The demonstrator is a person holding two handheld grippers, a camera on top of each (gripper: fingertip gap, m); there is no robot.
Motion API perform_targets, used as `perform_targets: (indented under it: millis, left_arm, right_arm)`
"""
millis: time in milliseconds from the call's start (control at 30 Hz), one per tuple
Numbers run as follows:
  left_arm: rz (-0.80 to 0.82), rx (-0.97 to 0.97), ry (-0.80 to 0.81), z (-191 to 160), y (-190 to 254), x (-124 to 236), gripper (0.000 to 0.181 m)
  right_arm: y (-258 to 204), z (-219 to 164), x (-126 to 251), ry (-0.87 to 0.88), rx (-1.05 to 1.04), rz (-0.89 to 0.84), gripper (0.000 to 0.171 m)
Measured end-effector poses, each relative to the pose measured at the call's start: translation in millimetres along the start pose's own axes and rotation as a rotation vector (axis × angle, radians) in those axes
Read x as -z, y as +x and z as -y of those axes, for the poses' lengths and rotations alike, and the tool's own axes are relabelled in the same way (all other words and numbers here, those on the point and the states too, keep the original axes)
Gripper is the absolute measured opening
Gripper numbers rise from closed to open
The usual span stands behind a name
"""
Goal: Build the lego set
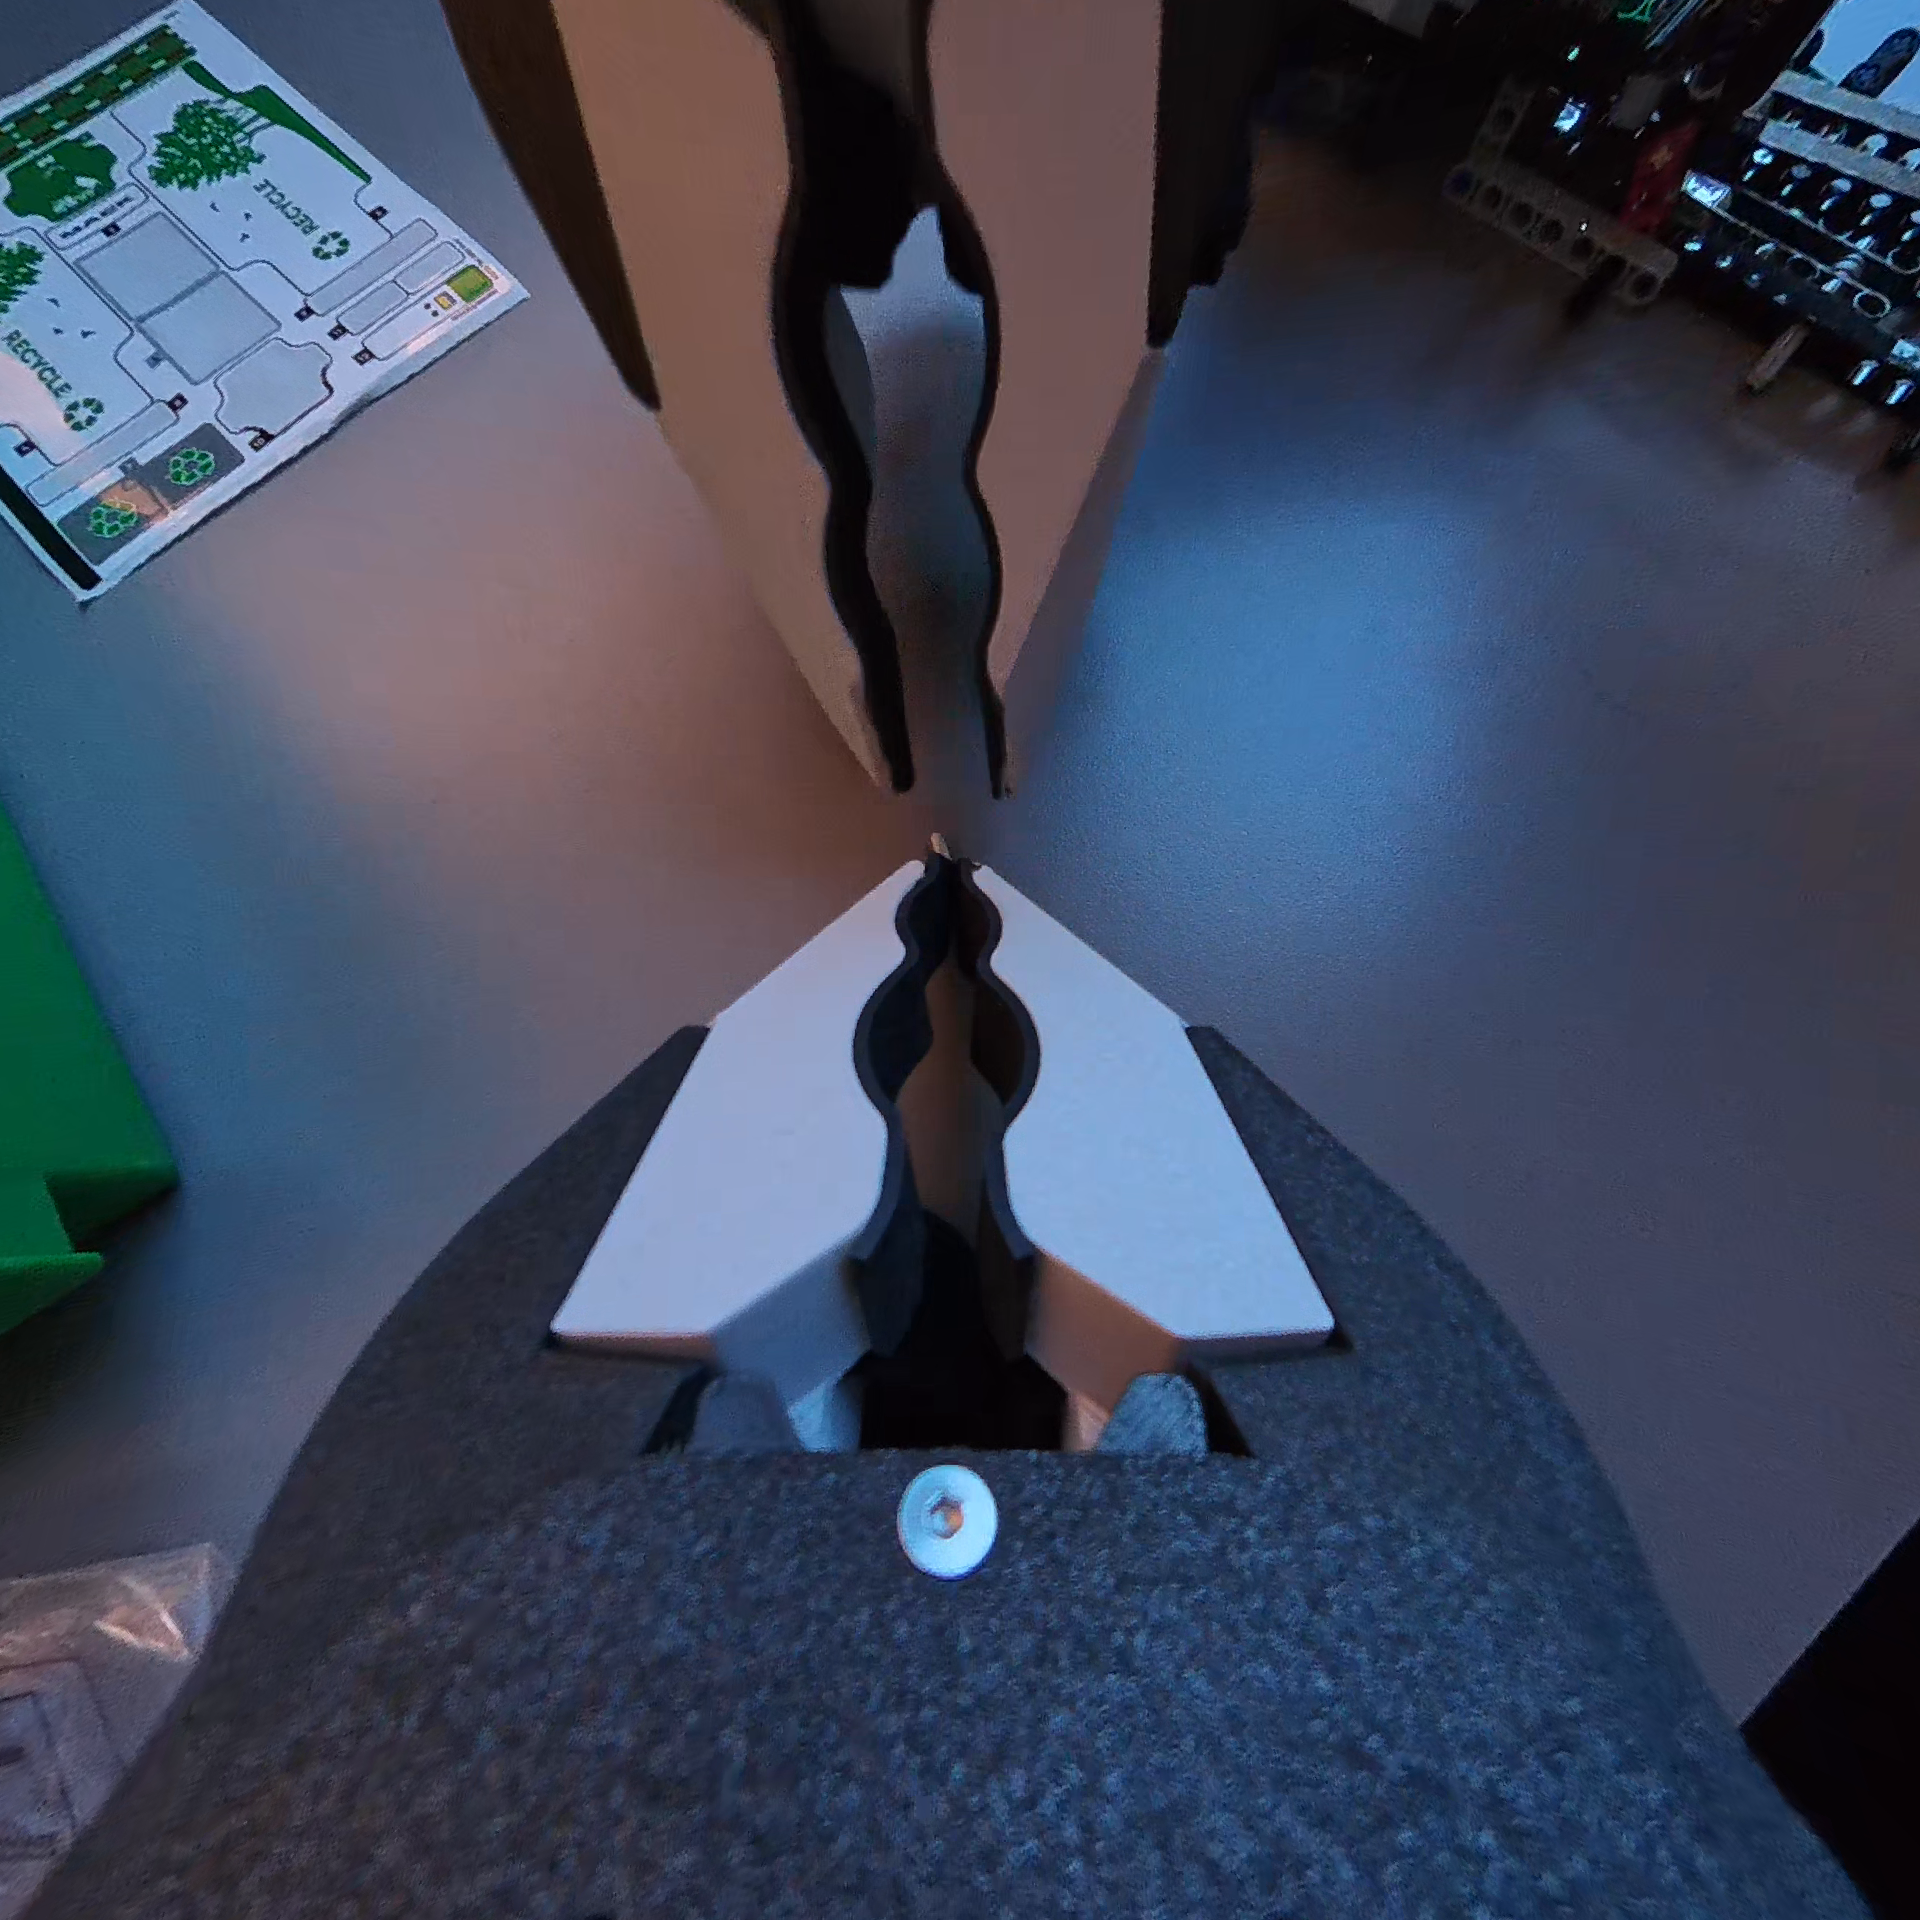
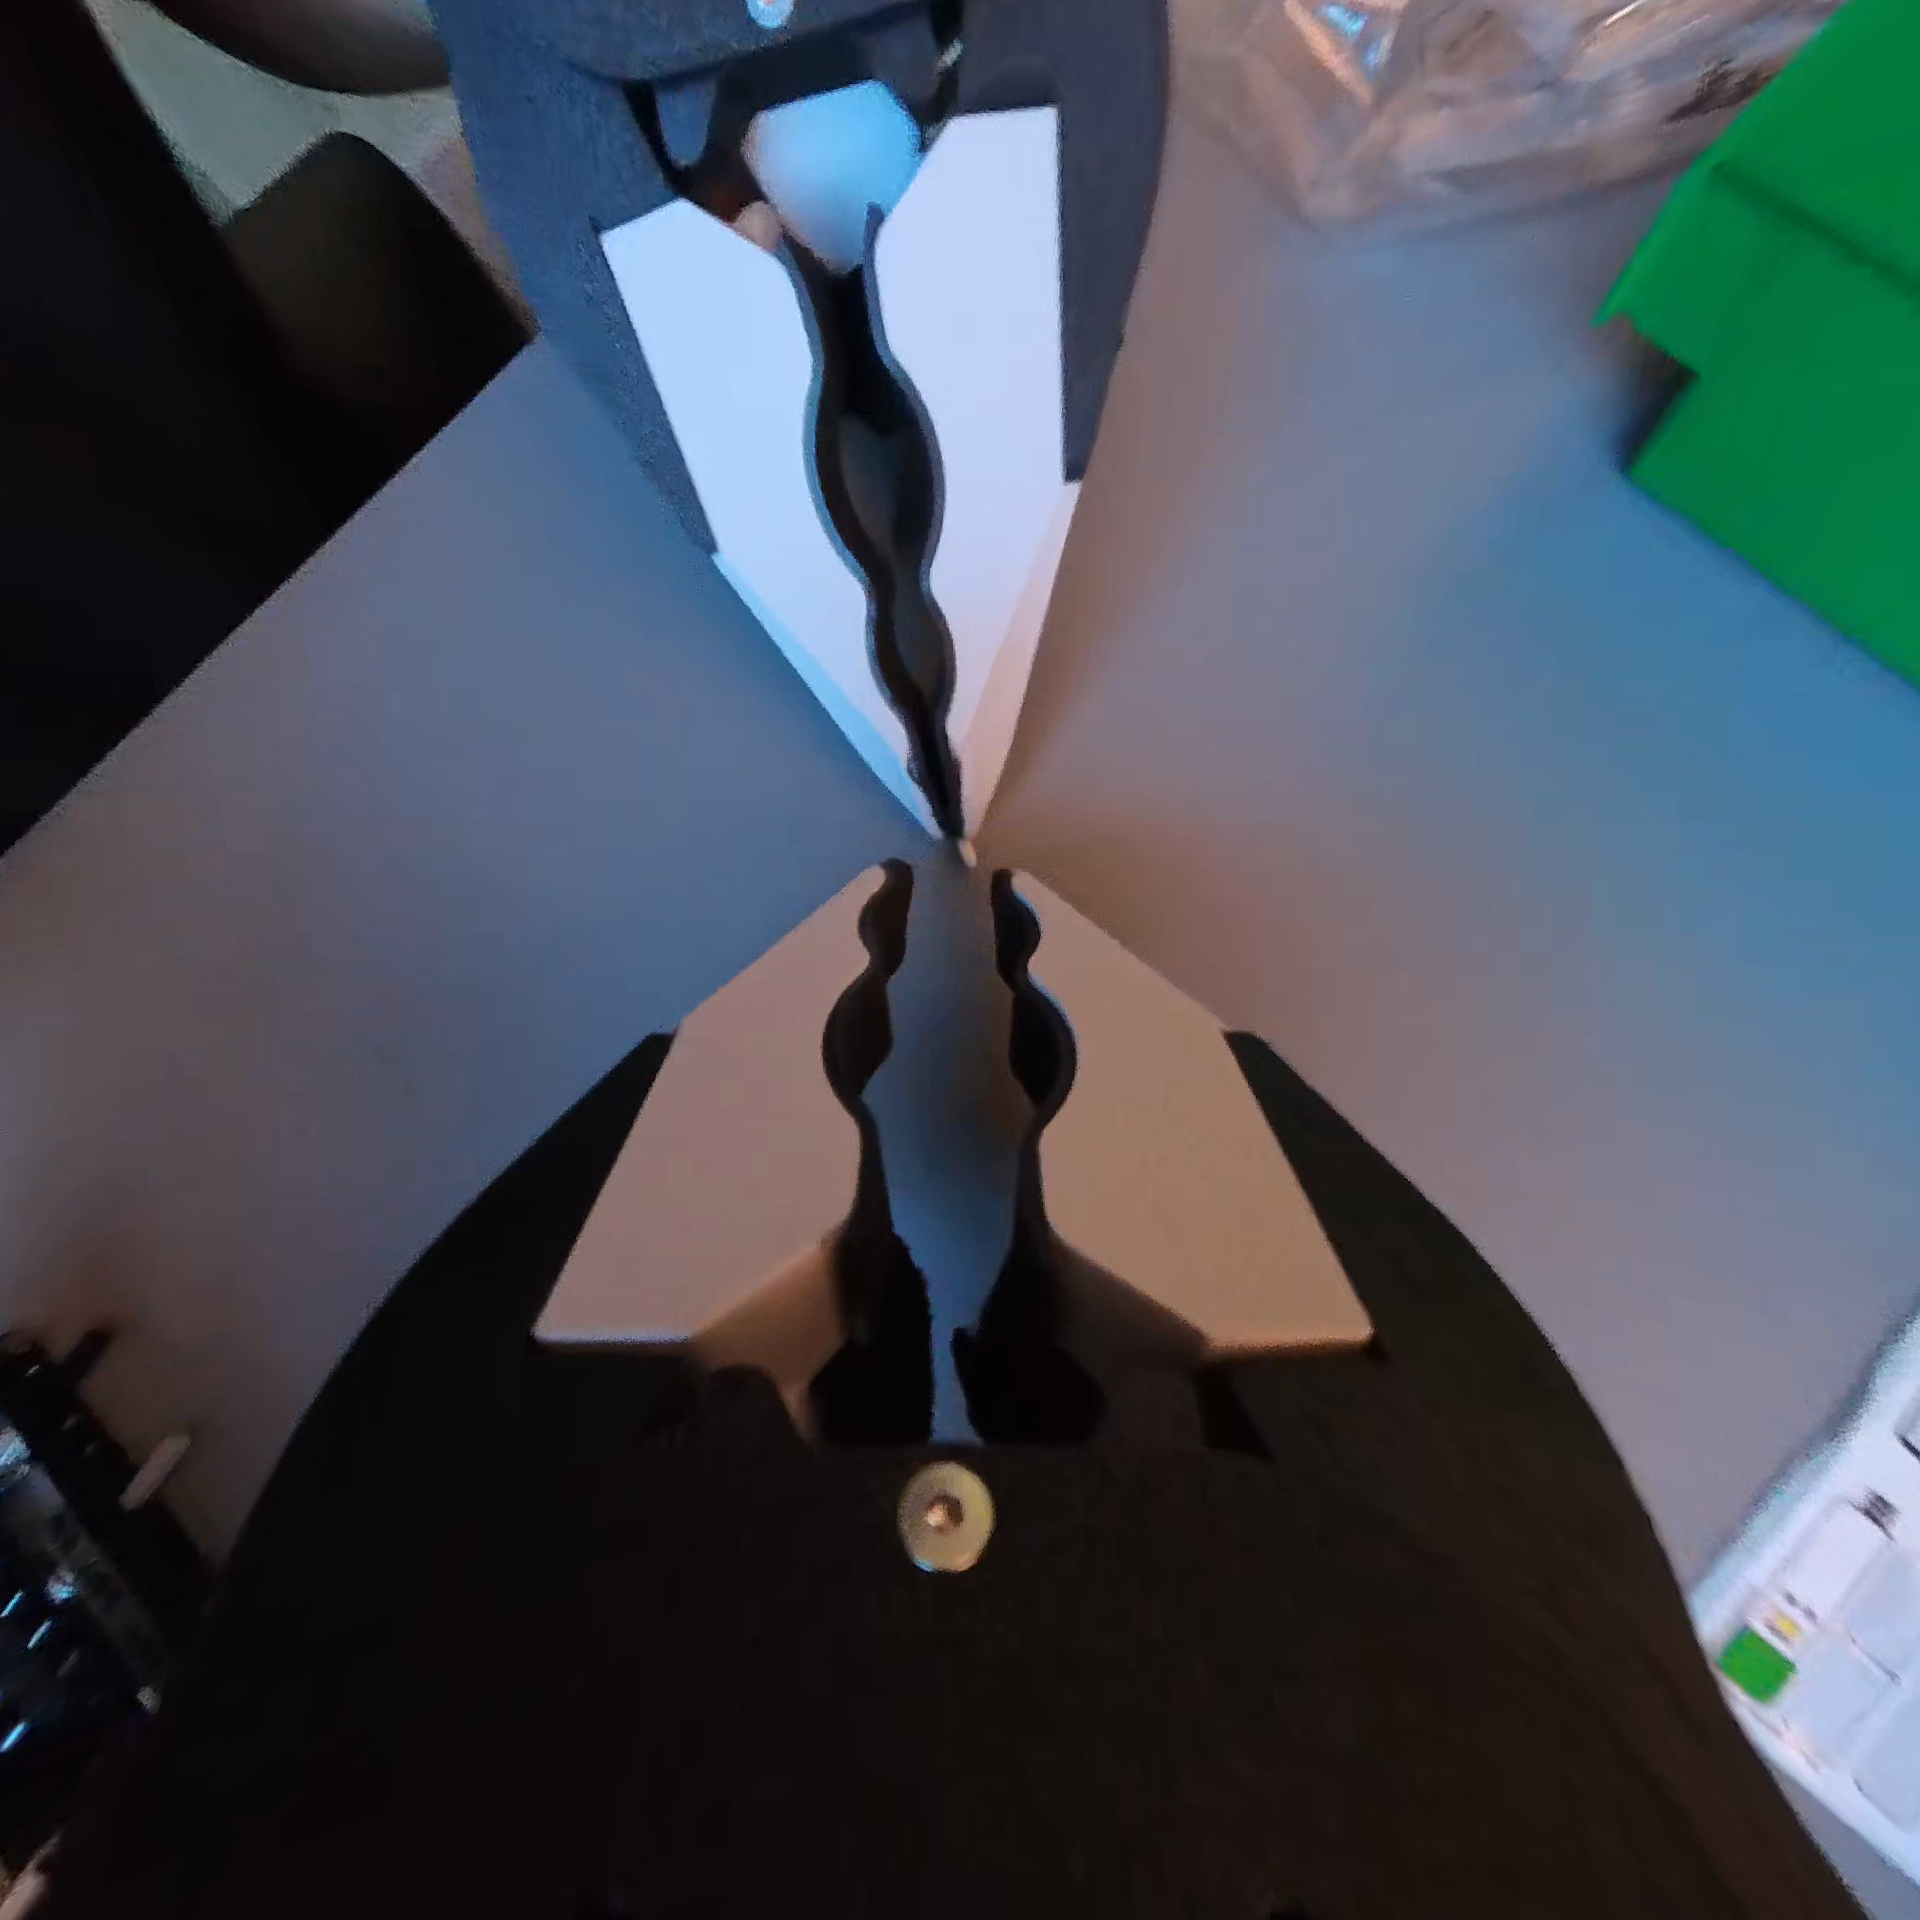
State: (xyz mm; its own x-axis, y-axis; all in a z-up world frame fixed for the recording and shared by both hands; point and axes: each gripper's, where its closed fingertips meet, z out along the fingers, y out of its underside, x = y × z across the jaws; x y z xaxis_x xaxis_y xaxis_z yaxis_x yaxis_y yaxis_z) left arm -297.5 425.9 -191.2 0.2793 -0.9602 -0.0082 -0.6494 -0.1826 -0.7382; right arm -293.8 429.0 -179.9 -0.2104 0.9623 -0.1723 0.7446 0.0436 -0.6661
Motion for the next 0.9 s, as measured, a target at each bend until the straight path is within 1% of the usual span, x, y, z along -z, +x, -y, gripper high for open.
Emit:
perform_targets:
  millis: [133,267,433,533,633,667,700,733,767,833,900]
  left_arm:
    - [0.003,-0.004,0.000,0.0,0.1,0.1,0.000]
    - [0.005,-0.005,0.000,-0.2,0.1,0.2,0.000]
    - [0.004,-0.003,0.000,-0.2,0.1,0.3,0.000]
    - [0.002,-0.001,0.000,-0.2,0.1,0.4,0.000]
    - [0.007,-0.003,0.002,-0.1,-0.1,0.6,0.000]
    - [0.013,-0.002,0.006,0.3,-0.6,1.4,0.000]
    - [0.021,0.003,0.027,2.6,-1.7,4.0,0.004]
    - [0.027,0.016,0.068,7.4,-2.8,9.3,0.018]
    - [0.032,0.037,0.108,12.6,-4.4,16.6,0.023]
    - [0.051,0.060,0.163,19.6,-8.0,33.5,0.021]
    - [0.080,0.053,0.208,26.3,-10.1,47.7,0.017]
  right_arm:
    - [5.4,-2.3,-8.1,-0.005,0.016,0.023,0.014]
    - [6.8,-0.8,-10.4,0.000,0.047,0.033,0.008]
    - [2.6,0.8,-13.2,0.014,0.037,0.088,0.004]
    - [1.4,0.2,-13.6,0.006,0.039,0.095,0.000]
    - [0.8,-0.5,-13.2,-0.005,0.022,0.092,0.000]
    - [0.0,-0.3,-12.3,-0.010,0.023,0.086,0.000]
    - [-0.6,1.3,-10.0,-0.005,0.033,0.071,0.000]
    - [-0.4,2.4,-5.7,-0.003,0.039,0.049,0.000]
    - [-0.9,3.2,0.3,-0.002,0.041,0.027,0.000]
    - [-1.5,5.5,16.8,0.012,0.031,-0.041,0.000]
    - [-2.5,12.0,41.1,0.050,0.008,-0.150,0.000]
